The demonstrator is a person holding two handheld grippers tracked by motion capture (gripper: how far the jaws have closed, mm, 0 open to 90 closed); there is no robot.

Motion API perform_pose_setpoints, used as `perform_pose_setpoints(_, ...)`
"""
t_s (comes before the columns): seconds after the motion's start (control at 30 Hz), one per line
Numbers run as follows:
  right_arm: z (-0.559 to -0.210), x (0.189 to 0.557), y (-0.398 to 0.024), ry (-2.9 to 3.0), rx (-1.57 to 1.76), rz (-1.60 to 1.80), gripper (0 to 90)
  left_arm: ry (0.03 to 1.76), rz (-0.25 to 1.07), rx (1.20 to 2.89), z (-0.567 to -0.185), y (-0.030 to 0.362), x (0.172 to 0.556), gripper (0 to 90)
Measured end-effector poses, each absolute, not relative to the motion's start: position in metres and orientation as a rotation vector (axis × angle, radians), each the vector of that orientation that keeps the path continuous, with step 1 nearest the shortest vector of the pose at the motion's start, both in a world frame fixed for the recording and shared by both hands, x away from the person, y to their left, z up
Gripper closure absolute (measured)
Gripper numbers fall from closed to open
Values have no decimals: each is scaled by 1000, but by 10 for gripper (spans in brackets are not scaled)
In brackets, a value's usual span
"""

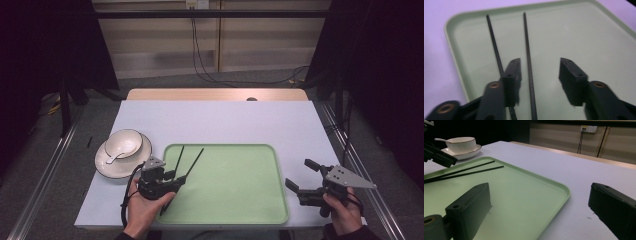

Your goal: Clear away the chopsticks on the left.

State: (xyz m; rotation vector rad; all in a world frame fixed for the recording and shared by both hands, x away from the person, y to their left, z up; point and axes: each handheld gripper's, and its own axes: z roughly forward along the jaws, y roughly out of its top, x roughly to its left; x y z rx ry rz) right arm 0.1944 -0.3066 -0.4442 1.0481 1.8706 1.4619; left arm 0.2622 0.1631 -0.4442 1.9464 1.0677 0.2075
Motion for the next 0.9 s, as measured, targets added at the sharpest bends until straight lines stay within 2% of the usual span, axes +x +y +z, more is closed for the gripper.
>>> perform_pose_setpoints(0.13, -444, 195, -307, 1867, 1050, 1463, 39, 948, 280, 1930, -438, 170, 256, 330)
perform_pose_setpoints(0.23, -444, 195, -307, 1875, 1045, 1462, 39, 952, 313, 1881, -432, 175, 252, 198)
perform_pose_setpoints(0.37, -444, 195, -307, 1873, 1043, 1461, 39, 945, 371, 1863, -426, 187, 247, 77)
perform_pose_setpoints(0.43, -444, 195, -307, 1867, 1047, 1462, 39, 941, 360, 1850, -426, 197, 244, 46)
perform_pose_setpoints(0.53, -444, 195, -307, 1871, 1045, 1457, 39, 933, 336, 1844, -426, 212, 241, 47)
perform_pose_setpoints(0.67, -444, 195, -306, 1866, 1047, 1458, 39, 959, 394, 1827, -425, 232, 237, 48)
perform_pose_setpoints(0.9, -444, 195, -308, 1861, 1046, 1454, 38, 933, 419, 1821, -425, 251, 224, 28)
